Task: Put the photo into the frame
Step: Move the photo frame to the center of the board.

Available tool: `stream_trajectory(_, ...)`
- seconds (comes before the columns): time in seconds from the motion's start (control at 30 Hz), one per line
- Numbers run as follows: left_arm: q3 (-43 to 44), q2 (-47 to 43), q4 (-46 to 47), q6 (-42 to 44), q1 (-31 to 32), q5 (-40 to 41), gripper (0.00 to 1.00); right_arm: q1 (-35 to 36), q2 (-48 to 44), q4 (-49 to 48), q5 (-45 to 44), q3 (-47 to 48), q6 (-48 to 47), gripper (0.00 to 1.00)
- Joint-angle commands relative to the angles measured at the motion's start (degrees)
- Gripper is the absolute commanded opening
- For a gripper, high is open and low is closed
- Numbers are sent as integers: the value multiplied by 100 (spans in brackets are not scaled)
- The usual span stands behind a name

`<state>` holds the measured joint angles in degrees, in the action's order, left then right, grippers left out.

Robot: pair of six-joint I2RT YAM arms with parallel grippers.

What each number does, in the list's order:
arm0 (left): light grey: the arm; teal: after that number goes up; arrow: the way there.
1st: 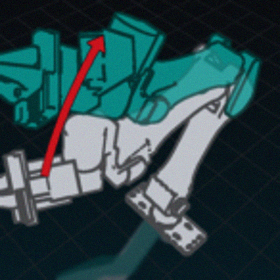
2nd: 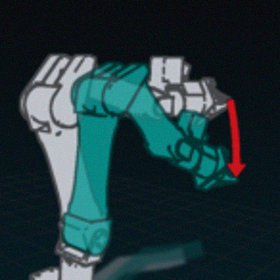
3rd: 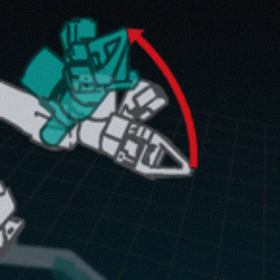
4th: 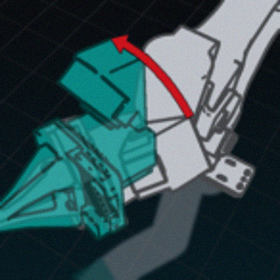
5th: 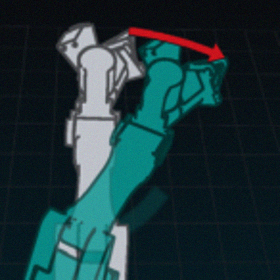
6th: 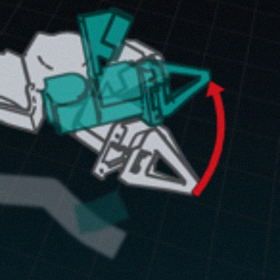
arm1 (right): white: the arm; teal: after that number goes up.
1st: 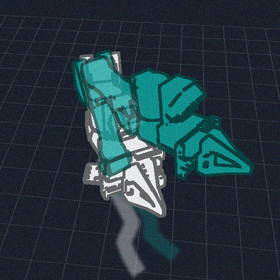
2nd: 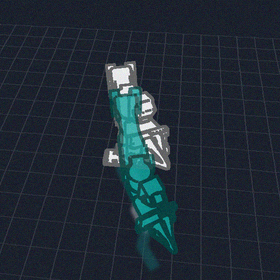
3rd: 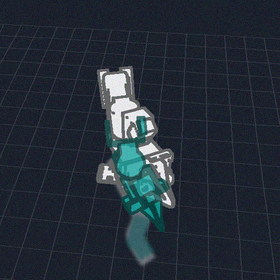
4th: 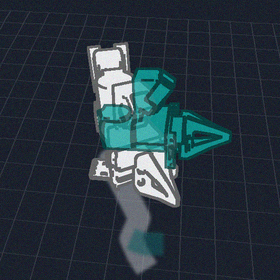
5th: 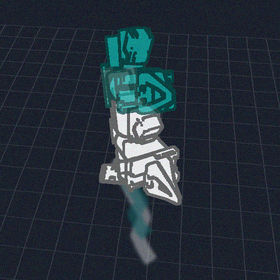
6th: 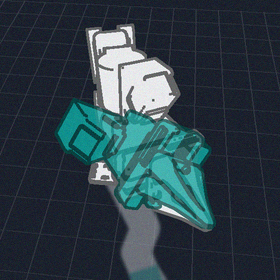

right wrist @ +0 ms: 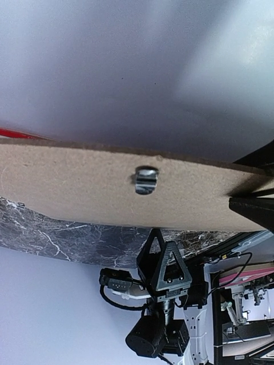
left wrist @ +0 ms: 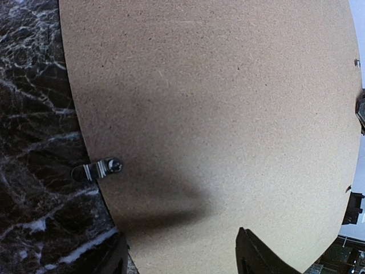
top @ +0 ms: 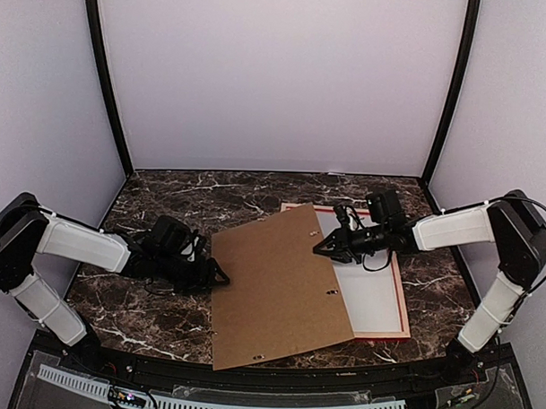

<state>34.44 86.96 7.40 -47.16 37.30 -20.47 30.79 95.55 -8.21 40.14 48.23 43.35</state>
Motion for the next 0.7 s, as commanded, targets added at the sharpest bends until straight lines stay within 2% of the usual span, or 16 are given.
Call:
stream_trajectory(0.0, 80, 95, 87, 122, 71, 36, 67, 169, 170, -76, 561, 81, -117, 14)
stream_trajectory(0.37, 81, 158, 177, 165, 76, -7, 67, 215, 255, -8, 731, 108, -181, 19)
stream_trajectory(0.67, 129, -81, -111, 281, 76, 191, 67, 154, 51, 370, 716, 300, -363, 0)
